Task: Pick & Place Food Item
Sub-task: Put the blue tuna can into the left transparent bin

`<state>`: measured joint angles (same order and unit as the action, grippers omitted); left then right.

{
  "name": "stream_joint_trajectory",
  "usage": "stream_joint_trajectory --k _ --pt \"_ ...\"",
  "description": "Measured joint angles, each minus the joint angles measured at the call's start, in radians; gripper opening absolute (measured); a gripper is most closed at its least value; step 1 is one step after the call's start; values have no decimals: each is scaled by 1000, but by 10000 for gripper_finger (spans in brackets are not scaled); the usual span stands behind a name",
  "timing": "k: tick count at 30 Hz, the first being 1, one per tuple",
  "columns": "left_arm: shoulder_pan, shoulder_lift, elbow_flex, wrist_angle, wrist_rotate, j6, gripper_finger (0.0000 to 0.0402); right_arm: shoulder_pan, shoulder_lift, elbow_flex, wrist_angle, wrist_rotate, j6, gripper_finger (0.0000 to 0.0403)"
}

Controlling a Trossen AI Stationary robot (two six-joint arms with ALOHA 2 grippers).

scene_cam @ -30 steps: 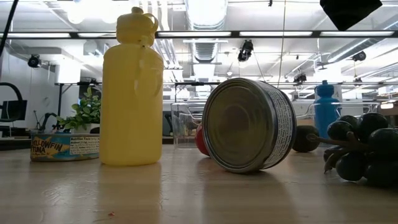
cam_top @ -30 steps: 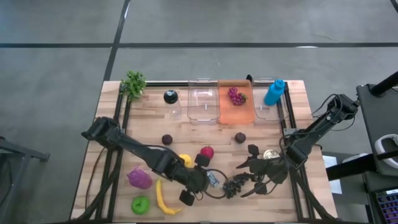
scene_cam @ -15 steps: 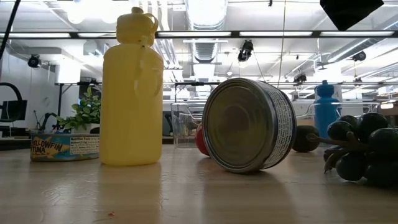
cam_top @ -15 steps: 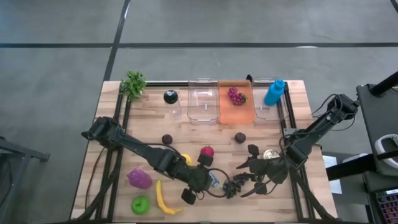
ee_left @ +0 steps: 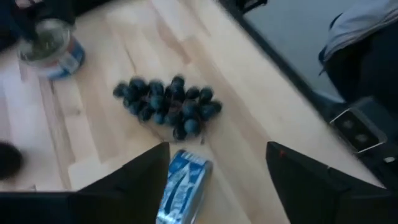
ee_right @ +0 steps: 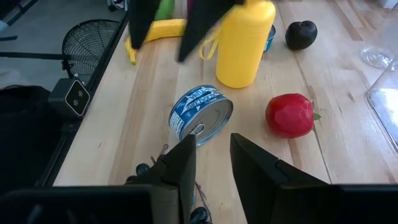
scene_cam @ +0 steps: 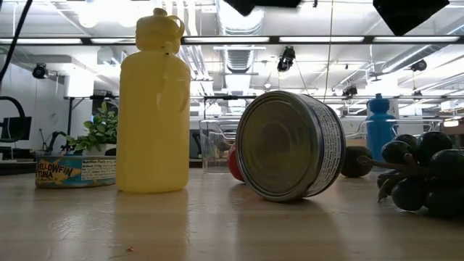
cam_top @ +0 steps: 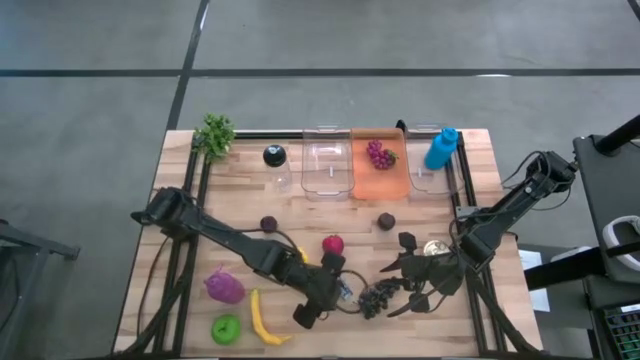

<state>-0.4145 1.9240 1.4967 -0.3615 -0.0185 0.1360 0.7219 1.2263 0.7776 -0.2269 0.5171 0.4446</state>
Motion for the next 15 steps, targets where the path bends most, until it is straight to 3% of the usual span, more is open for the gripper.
stream_joint_trajectory --k 15 --pt "5 98 135 -131 15 48 384 0 0 0 -1 0 0 91"
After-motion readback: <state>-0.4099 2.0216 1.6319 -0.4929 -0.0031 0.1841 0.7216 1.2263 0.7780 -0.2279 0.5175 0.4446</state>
